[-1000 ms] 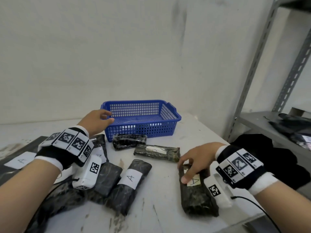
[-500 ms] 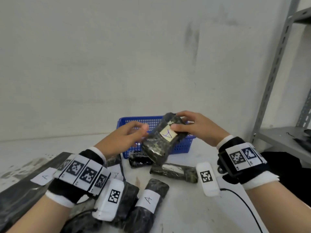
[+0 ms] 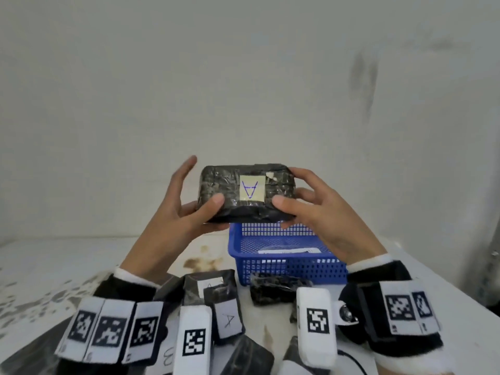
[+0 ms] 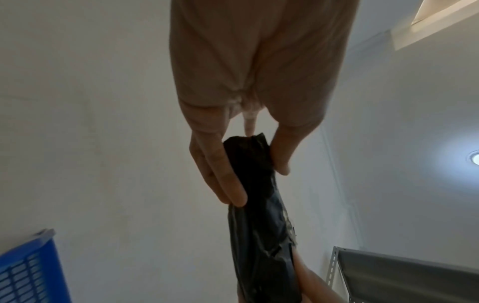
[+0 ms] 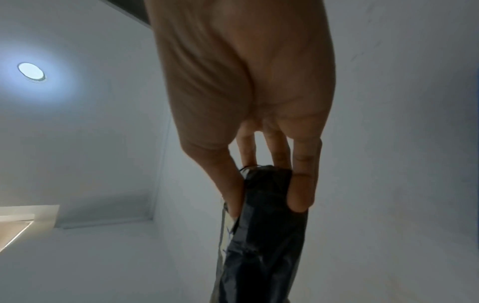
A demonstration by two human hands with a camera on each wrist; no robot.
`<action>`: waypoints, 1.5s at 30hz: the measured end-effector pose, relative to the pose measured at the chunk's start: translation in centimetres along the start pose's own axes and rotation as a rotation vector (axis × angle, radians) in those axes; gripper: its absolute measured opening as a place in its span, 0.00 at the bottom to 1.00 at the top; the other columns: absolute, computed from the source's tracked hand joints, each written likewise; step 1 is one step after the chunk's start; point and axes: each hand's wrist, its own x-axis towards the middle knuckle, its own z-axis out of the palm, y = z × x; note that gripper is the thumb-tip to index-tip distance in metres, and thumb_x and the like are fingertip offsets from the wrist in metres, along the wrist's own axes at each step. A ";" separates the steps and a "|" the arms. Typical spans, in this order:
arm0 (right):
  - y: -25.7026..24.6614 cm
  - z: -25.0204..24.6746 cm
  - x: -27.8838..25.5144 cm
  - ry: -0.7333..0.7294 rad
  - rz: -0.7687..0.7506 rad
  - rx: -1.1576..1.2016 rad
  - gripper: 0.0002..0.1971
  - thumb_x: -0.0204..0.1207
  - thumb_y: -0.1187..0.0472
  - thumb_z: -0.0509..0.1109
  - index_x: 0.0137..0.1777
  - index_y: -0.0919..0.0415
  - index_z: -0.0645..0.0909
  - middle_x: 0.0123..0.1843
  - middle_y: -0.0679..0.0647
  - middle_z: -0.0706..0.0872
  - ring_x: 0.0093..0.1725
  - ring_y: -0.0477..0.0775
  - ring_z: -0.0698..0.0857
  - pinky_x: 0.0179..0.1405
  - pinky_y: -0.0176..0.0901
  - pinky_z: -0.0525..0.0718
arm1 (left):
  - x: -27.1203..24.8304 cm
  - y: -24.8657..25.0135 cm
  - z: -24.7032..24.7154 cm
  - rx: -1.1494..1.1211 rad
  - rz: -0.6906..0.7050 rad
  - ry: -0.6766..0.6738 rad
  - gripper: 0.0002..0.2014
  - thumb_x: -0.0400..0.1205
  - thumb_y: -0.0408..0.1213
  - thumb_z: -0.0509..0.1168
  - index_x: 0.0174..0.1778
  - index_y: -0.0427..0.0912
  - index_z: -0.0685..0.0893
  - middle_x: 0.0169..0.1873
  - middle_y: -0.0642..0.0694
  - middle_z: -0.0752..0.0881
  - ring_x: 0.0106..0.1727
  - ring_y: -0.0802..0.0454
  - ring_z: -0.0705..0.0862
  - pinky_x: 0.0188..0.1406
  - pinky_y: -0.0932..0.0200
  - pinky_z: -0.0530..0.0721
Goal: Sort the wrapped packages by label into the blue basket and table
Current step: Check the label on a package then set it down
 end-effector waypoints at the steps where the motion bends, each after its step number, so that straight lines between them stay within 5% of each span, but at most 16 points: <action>1: -0.2 0.1 0.0 0.001 -0.016 -0.013 0.24 0.75 0.59 0.78 0.68 0.38 0.78 0.58 0.58 0.92 0.54 0.62 0.92 0.46 0.50 0.89 | 0.0 0.0 -0.2 0.022 0.017 -0.011 0.35 0.72 0.40 0.70 0.76 0.63 0.69 0.49 0.39 0.92 0.51 0.45 0.92 0.49 0.60 0.89; 4: -0.8 0.3 -0.4 -0.030 -0.044 -0.092 0.28 0.76 0.54 0.78 0.72 0.29 0.76 0.56 0.56 0.92 0.48 0.63 0.93 0.43 0.49 0.90 | 0.3 0.1 -0.8 0.119 0.075 0.008 0.32 0.73 0.37 0.72 0.73 0.61 0.74 0.49 0.40 0.92 0.48 0.46 0.92 0.45 0.66 0.88; 8: -1.4 0.6 -0.9 -0.074 -0.053 -0.126 0.26 0.75 0.56 0.77 0.70 0.36 0.77 0.53 0.61 0.92 0.35 0.61 0.92 0.32 0.43 0.88 | 0.2 0.5 -1.2 0.144 0.056 -0.032 0.32 0.70 0.42 0.72 0.72 0.60 0.75 0.49 0.40 0.92 0.47 0.46 0.92 0.50 0.62 0.89; 13: -1.6 0.8 -1.1 -0.066 -0.064 -0.135 0.31 0.63 0.47 0.77 0.70 0.39 0.78 0.48 0.60 0.92 0.31 0.55 0.87 0.32 0.40 0.84 | 0.1 0.7 -1.1 0.123 0.053 -0.017 0.32 0.67 0.42 0.72 0.69 0.56 0.75 0.49 0.37 0.92 0.48 0.47 0.92 0.50 0.54 0.90; 17: -1.9 1.2 -1.2 -0.040 -0.080 -0.163 0.32 0.65 0.45 0.76 0.72 0.39 0.77 0.49 0.56 0.93 0.30 0.52 0.83 0.31 0.40 0.82 | 0.2 0.7 -0.9 0.173 0.059 0.022 0.24 0.76 0.39 0.72 0.66 0.57 0.73 0.50 0.39 0.91 0.45 0.47 0.93 0.49 0.55 0.90; 22: -2.2 2.3 -1.4 -0.012 -0.086 -0.163 0.27 0.73 0.53 0.78 0.72 0.42 0.77 0.53 0.56 0.92 0.24 0.41 0.81 0.25 0.29 0.78 | 0.0 0.8 -0.6 0.277 0.076 0.068 0.29 0.76 0.46 0.71 0.73 0.55 0.71 0.48 0.44 0.91 0.38 0.51 0.91 0.46 0.49 0.90; 27: -2.4 3.4 -1.5 0.043 -0.103 -0.215 0.25 0.67 0.43 0.79 0.65 0.35 0.79 0.51 0.45 0.93 0.41 0.42 0.90 0.37 0.33 0.81 | -0.3 1.1 -0.3 0.331 0.086 0.059 0.32 0.72 0.51 0.71 0.72 0.56 0.68 0.48 0.51 0.89 0.38 0.53 0.91 0.39 0.53 0.90; 29: -2.4 3.7 -1.5 0.047 -0.105 -0.219 0.27 0.64 0.40 0.79 0.64 0.34 0.80 0.51 0.44 0.93 0.47 0.45 0.91 0.41 0.37 0.83 | -0.3 1.1 -0.2 0.330 0.099 0.068 0.29 0.75 0.45 0.72 0.70 0.57 0.67 0.48 0.52 0.89 0.38 0.55 0.91 0.38 0.55 0.91; 33: -2.7 3.9 -1.7 0.061 -0.142 -0.237 0.24 0.67 0.45 0.81 0.63 0.36 0.81 0.51 0.40 0.93 0.49 0.42 0.91 0.44 0.36 0.84 | -0.4 1.0 0.1 0.323 0.095 0.089 0.29 0.76 0.45 0.72 0.70 0.56 0.66 0.48 0.54 0.89 0.39 0.57 0.91 0.36 0.56 0.90; 38: -2.7 4.0 -1.7 0.078 -0.135 -0.233 0.23 0.68 0.45 0.81 0.63 0.36 0.81 0.51 0.42 0.93 0.47 0.42 0.91 0.42 0.35 0.85 | -0.3 1.0 0.1 0.352 0.096 0.111 0.27 0.77 0.46 0.71 0.69 0.55 0.66 0.45 0.52 0.88 0.35 0.56 0.89 0.31 0.56 0.89; 45: -2.7 3.5 -1.7 0.032 -0.106 -0.131 0.19 0.77 0.51 0.74 0.67 0.44 0.82 0.49 0.56 0.92 0.28 0.39 0.83 0.23 0.26 0.76 | -0.3 1.2 -0.6 0.322 0.089 0.100 0.26 0.76 0.54 0.66 0.69 0.52 0.70 0.41 0.49 0.87 0.28 0.56 0.81 0.22 0.59 0.77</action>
